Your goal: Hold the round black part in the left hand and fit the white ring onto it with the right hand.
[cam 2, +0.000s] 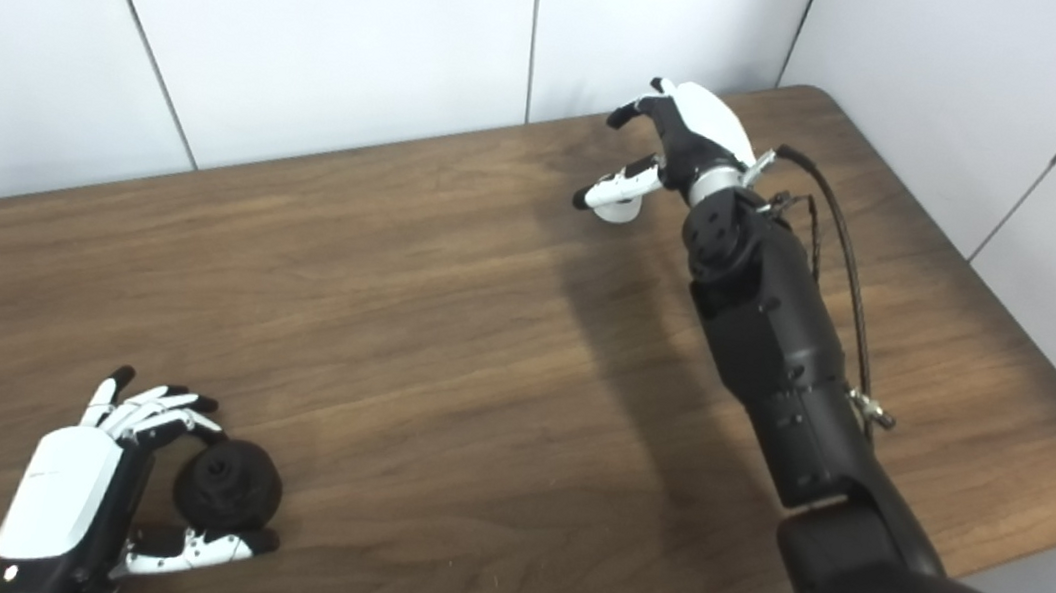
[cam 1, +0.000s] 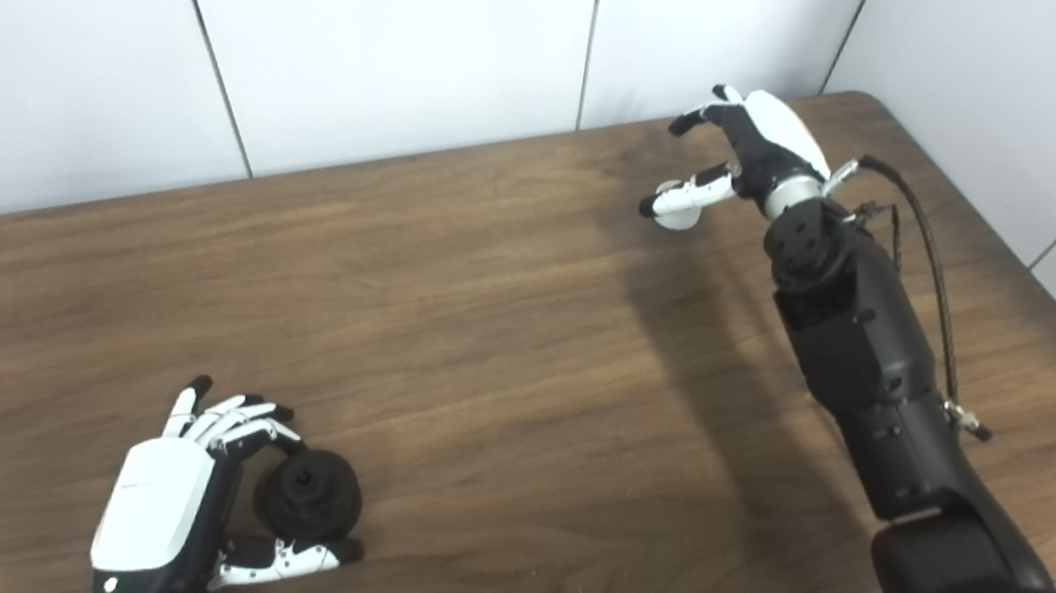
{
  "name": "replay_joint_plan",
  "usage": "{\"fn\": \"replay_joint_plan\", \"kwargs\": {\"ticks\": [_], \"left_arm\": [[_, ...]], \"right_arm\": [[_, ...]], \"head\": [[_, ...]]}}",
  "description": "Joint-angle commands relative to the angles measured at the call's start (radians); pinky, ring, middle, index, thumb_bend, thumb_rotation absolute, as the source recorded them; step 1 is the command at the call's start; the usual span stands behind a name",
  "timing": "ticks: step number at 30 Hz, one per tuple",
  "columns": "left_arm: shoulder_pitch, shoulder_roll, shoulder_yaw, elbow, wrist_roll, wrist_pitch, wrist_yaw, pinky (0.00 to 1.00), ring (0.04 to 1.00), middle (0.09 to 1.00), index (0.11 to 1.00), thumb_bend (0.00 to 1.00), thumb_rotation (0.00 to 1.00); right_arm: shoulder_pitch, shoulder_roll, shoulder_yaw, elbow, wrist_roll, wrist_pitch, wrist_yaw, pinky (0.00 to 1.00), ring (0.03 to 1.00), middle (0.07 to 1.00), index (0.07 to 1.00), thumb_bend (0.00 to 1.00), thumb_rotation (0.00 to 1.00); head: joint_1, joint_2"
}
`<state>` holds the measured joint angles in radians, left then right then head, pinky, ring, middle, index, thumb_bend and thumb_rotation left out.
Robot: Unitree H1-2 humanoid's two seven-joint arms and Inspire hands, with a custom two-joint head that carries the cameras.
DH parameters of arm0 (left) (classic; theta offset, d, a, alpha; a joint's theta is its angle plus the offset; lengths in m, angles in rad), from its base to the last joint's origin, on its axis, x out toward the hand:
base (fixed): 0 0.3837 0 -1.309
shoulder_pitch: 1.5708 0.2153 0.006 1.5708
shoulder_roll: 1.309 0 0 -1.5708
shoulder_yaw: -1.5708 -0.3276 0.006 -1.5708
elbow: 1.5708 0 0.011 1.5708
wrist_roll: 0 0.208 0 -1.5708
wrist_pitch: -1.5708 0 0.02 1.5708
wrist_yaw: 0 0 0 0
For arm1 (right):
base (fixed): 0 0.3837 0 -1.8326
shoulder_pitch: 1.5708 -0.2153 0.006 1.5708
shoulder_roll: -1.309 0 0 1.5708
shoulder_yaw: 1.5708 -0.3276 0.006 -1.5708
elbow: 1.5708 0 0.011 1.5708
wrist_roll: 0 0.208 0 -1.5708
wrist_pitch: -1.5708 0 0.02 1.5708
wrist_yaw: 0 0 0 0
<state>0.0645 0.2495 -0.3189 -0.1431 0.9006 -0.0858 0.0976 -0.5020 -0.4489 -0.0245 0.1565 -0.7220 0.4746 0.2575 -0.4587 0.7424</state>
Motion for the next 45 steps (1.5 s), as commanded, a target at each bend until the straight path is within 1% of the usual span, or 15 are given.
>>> {"fn": "replay_joint_plan", "kwargs": {"ticks": [1, 8, 12, 17, 25, 28, 35, 41, 45], "left_arm": [[0.016, 0.018, 0.006, 0.004, 0.009, 0.005, -0.003, 0.99, 0.837, 0.76, 0.485, 0.52, 0.05], [0.021, 0.014, 0.01, -0.001, 0.006, 0.005, -0.003, 0.98, 0.835, 0.759, 0.484, 0.52, 0.05], [0.02, 0.012, 0.013, 0.002, 0.004, 0.002, 0.002, 0.98, 0.833, 0.756, 0.484, 0.52, 0.05], [0.022, 0.01, 0.015, 0.001, 0.004, 0.001, 0.004, 0.98, 0.831, 0.753, 0.484, 0.52, 0.05], [0.025, 0.008, 0.018, -0.005, 0.005, 0.008, -0.003, 0.99, 0.838, 0.755, 0.484, 0.52, 0.05], [0.023, 0.008, 0.019, -0.002, 0.007, 0.006, -0.001, 0.99, 0.836, 0.755, 0.484, 0.52, 0.05], [0.021, 0.004, 0.02, 0.0, 0.011, 0.009, 0.003, 0.99, 0.836, 0.754, 0.484, 0.52, 0.05], [0.021, 0.0, 0.021, 0.002, 0.007, 0.006, 0.006, 0.99, 0.836, 0.753, 0.484, 0.52, 0.05], [0.022, -0.001, 0.02, -0.002, 0.016, 0.013, -0.001, 0.99, 0.839, 0.755, 0.484, 0.52, 0.05]], "right_arm": [[-0.059, -0.034, 0.006, -0.002, -0.02, -0.005, -0.008, 1.0, 1.0, 0.977, 0.728, 0.85, 0.24], [-0.093, -0.031, 0.007, 0.088, -0.044, -0.005, -0.009, 1.0, 1.0, 0.965, 0.721, 0.86, 0.24], [-0.095, -0.017, -0.006, 0.115, -0.063, -0.005, 0.001, 1.0, 1.0, 0.968, 0.726, 0.86, 0.25], [-0.091, -0.006, -0.019, 0.126, -0.089, -0.005, 0.015, 1.0, 1.0, 0.967, 0.731, 0.88, 0.27], [-0.089, -0.002, -0.016, 0.146, -0.103, -0.005, 0.017, 1.0, 1.0, 0.96, 0.723, 0.86, 0.29], [-0.087, 0.002, -0.017, 0.149, -0.09, -0.005, 0.007, 1.0, 1.0, 0.958, 0.71, 0.84, 0.26], [-0.086, -0.004, 0.002, 0.15, -0.072, -0.005, -0.008, 1.0, 1.0, 0.935, 0.679, 0.83, 0.25], [-0.086, -0.005, 0.003, 0.143, -0.075, -0.005, 0.002, 1.0, 1.0, 0.936, 0.672, 0.82, 0.24], [-0.086, -0.012, 0.02, 0.148, -0.066, -0.005, -0.008, 1.0, 1.0, 0.907, 0.663, 0.81, 0.23]], "head": [[0.0, 0.0], [0.002, -0.003], [0.002, -0.003], [0.012, -0.004], [0.017, -0.005], [0.018, -0.005], [0.02, -0.007], [0.025, -0.008], [0.027, -0.009]]}}
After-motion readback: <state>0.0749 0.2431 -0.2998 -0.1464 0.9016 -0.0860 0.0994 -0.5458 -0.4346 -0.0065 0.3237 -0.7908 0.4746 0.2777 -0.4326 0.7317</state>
